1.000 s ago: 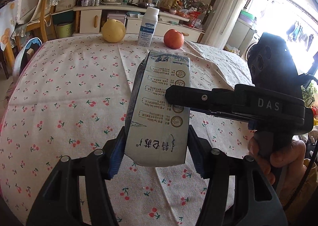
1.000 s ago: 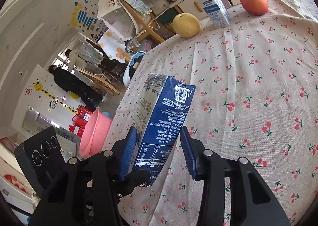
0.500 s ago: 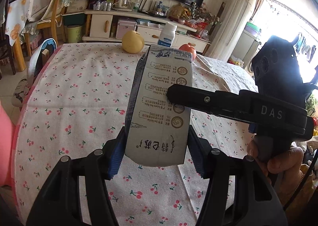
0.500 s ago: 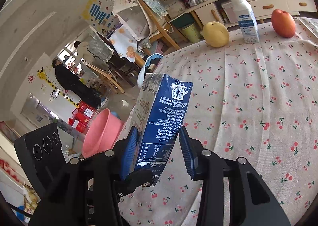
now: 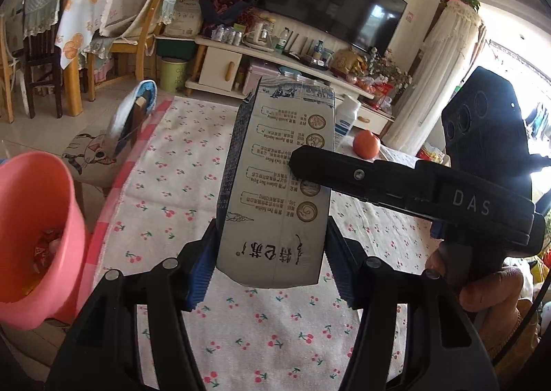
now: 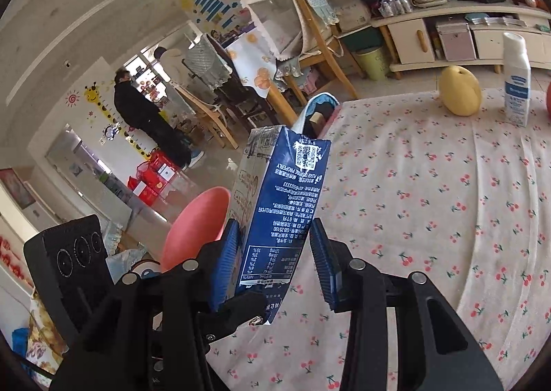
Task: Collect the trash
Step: 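Carry the milk carton with both tools to the pink bucket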
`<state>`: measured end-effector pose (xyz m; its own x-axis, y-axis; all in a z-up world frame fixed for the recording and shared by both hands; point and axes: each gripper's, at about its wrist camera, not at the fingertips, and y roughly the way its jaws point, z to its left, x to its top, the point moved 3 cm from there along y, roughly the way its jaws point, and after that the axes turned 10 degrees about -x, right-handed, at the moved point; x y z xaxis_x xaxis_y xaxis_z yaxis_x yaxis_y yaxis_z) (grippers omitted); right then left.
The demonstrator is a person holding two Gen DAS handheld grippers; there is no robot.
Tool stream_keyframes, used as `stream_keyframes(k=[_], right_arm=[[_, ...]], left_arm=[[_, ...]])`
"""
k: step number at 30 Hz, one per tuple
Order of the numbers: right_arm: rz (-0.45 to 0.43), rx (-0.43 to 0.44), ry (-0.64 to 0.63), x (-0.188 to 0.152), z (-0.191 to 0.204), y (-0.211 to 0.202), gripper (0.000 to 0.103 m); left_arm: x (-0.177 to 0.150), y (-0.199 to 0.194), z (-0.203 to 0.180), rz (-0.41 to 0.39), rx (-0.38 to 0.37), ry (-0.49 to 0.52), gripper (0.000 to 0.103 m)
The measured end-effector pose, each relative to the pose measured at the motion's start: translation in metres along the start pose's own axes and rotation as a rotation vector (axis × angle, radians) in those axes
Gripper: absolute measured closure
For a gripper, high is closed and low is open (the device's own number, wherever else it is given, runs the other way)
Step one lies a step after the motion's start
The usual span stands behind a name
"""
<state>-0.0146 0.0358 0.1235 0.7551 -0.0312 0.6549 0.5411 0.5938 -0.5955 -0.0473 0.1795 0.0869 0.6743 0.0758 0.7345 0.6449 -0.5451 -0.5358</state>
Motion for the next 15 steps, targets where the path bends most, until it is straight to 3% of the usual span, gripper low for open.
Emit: stream_keyframes(k=[11, 12, 13, 15], right_arm=[[0.111, 0.096, -0.178, 0.018, 0.131, 0.115, 0.06], [0.124, 0.085, -0.191, 0.015, 0.139, 0.126, 0.06], [0.137, 0.072, -0.205, 0.014, 0.147, 0.14, 0.06], [0.175, 0.062, -0.216, 0.008, 0.156, 0.163, 0.059]], left_arm=[[-0.001, -0.078, 0.106, -0.175, 0.167, -0.263, 0.043], [-0.002, -0.081, 0.117, -0.183, 0.198, -0.297, 0.038], [-0.005, -0.084, 0.129, -0.188, 0.239, -0.335, 0.025], [-0.01, -0.087, 0.152, -0.18, 0.324, -0.426, 0.019]])
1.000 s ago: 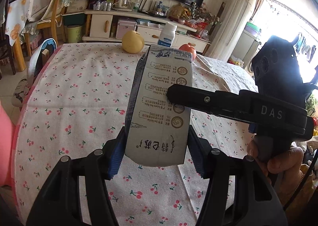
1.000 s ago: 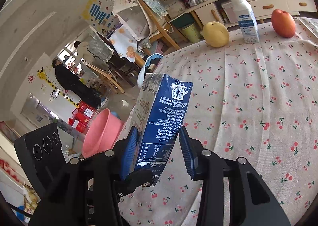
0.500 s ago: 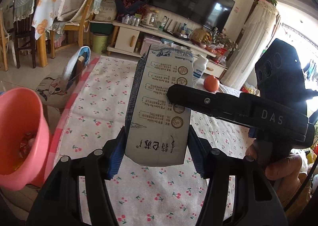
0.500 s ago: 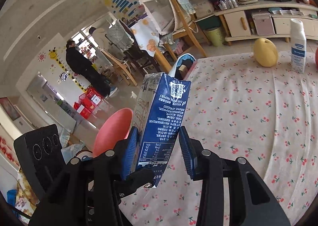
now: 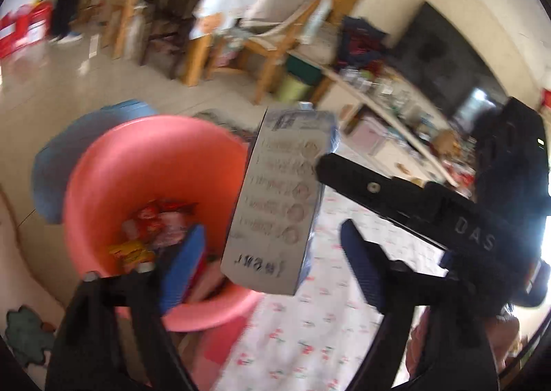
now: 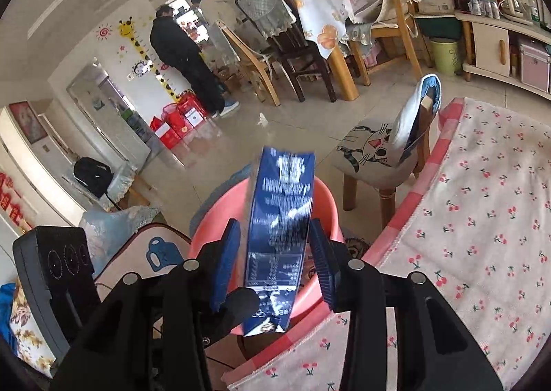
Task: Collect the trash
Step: 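Carry the milk carton with both tools to the pink bucket, then open both tools to drop the carton into the pink bucket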
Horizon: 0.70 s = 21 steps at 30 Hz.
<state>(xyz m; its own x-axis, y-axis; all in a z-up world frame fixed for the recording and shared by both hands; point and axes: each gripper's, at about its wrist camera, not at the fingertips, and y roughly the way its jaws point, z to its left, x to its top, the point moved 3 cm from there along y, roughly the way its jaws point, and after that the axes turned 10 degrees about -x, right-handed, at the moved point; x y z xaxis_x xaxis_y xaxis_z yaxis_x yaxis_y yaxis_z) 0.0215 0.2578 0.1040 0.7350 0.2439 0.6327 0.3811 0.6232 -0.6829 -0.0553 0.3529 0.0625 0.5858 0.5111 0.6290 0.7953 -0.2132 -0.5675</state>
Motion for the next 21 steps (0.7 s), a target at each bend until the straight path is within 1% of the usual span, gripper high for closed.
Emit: stream_keyframes(k=[1, 2, 3, 4, 5, 6, 7, 10, 14, 19, 21], right_arm=[[0.019, -0.006, 0.012, -0.001, 0.001, 0.012, 0.053], [0.024, -0.015, 0.029, -0.003, 0.001, 0.019, 0.049], [0.026, -0.013, 0.046, -0.006, 0.0, 0.024, 0.043], [0.024, -0.013, 0.059, -0.008, -0.002, 0.026, 0.039], [0.016, -0.018, 0.076, -0.01, -0.005, 0.027, 0.037], [0.008, -0.022, 0.09, -0.012, -0.01, 0.026, 0.033], [-0.002, -0.028, 0.106, -0.014, -0.015, 0.024, 0.031], [-0.028, -0.061, 0.138, -0.021, -0.036, 0.012, 0.025], [-0.048, -0.127, 0.162, -0.033, -0.058, -0.006, 0.021], [-0.071, -0.187, 0.187, -0.052, -0.081, -0.031, 0.015], [-0.086, -0.211, 0.192, -0.057, -0.088, -0.042, 0.014]], left_arm=[[0.001, 0.003, 0.012, 0.009, 0.02, -0.054, 0.019], [0.002, 0.005, 0.021, 0.012, 0.033, -0.088, 0.018], [0.003, 0.007, 0.028, 0.019, 0.064, -0.117, 0.016], [0.004, 0.008, 0.035, 0.02, 0.091, -0.141, 0.016], [0.004, 0.009, 0.038, 0.022, 0.1, -0.154, 0.016], [0.006, 0.01, 0.041, 0.024, 0.096, -0.164, 0.016], [0.006, 0.01, 0.041, 0.022, 0.09, -0.166, 0.016], [0.009, 0.009, 0.042, 0.001, 0.075, -0.149, 0.016], [0.011, 0.007, 0.04, -0.047, 0.039, -0.119, 0.016], [0.013, 0.002, 0.018, -0.12, 0.012, -0.034, 0.015], [0.014, -0.003, 0.011, -0.152, 0.004, -0.002, 0.013]])
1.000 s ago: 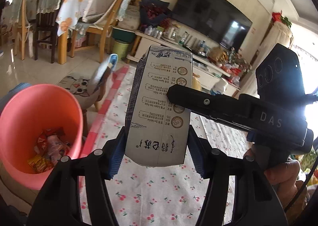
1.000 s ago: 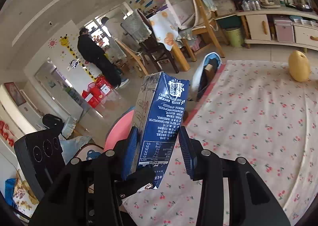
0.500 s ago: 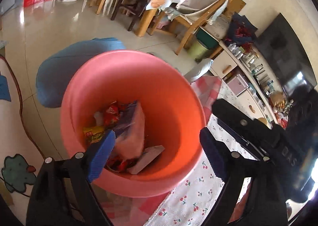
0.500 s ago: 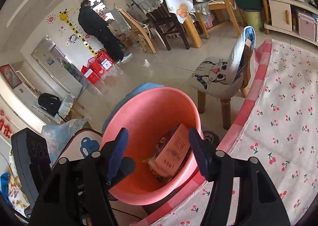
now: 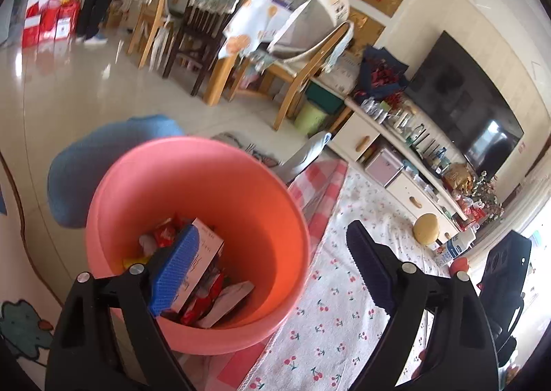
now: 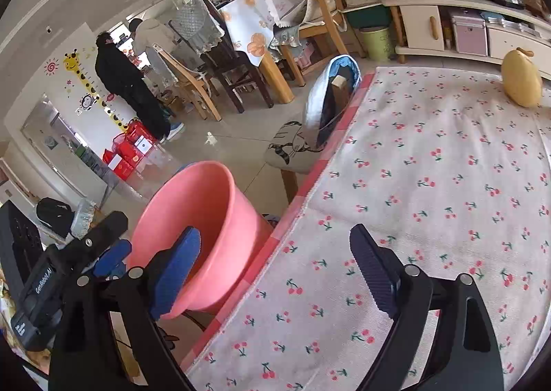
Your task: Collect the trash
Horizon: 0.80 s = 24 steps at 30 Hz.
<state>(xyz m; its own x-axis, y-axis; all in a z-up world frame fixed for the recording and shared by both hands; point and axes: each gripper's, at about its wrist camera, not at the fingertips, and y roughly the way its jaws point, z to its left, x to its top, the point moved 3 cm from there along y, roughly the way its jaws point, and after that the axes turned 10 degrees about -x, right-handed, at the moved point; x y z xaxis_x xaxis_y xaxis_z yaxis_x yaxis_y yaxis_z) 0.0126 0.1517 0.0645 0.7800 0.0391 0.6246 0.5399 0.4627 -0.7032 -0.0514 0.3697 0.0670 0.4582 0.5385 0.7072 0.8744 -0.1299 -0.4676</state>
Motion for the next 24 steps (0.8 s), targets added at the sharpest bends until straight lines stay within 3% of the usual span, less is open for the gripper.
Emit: stream_keyframes(k=[10, 16, 24], right_arm=[[-0.092, -0.168, -0.01, -0.025, -0.05, -0.063, 0.013], [-0.142, -0.283, -0.021, -0.044, -0.081, -0.095, 0.013], [-0.21, -0.393, -0.005, -0.066, -0.122, -0.141, 0.013]], left_arm=[[-0.002, -0.025, -0.045, -0.138, -0.017, 0.144, 0.004], [-0.018, -0.023, -0.084, -0.077, -0.014, 0.269, 0.004], [-0.049, -0.028, -0.134, -0.058, 0.02, 0.412, 0.004]])
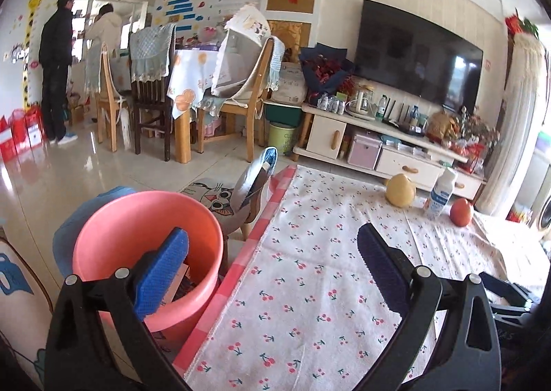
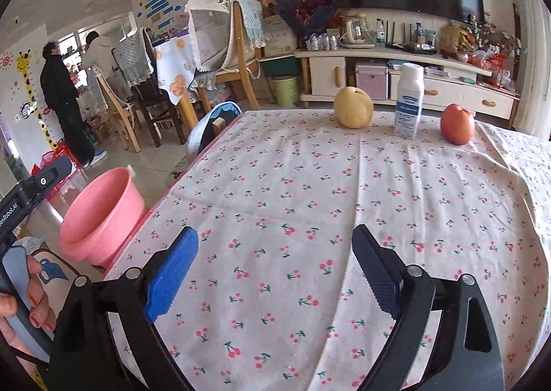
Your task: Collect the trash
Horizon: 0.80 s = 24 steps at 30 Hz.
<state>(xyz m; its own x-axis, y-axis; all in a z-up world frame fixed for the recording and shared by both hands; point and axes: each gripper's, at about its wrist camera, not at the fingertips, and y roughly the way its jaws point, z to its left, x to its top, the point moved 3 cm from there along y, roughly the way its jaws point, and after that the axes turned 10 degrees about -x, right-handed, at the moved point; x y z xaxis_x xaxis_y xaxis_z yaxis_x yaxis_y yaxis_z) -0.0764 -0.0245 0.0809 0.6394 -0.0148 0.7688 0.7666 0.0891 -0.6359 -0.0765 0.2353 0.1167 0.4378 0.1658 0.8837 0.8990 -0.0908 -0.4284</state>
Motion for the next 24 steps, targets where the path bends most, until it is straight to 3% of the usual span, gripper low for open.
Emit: stream_keyframes(k=[15, 24], right_arm=[[-0.22, -0.174, -0.043, 0.002, -0.059, -0.072, 0.01], [-0.293, -0.274, -0.048, -0.007, -0.092, -0.096, 0.008]], left_arm=[[-0.005, -0.024, -0.094, 0.012, -0.012, 0.131, 0.004], [-0.007, -0.047, -0.157, -0.02, -0.057, 0.213, 0.004]])
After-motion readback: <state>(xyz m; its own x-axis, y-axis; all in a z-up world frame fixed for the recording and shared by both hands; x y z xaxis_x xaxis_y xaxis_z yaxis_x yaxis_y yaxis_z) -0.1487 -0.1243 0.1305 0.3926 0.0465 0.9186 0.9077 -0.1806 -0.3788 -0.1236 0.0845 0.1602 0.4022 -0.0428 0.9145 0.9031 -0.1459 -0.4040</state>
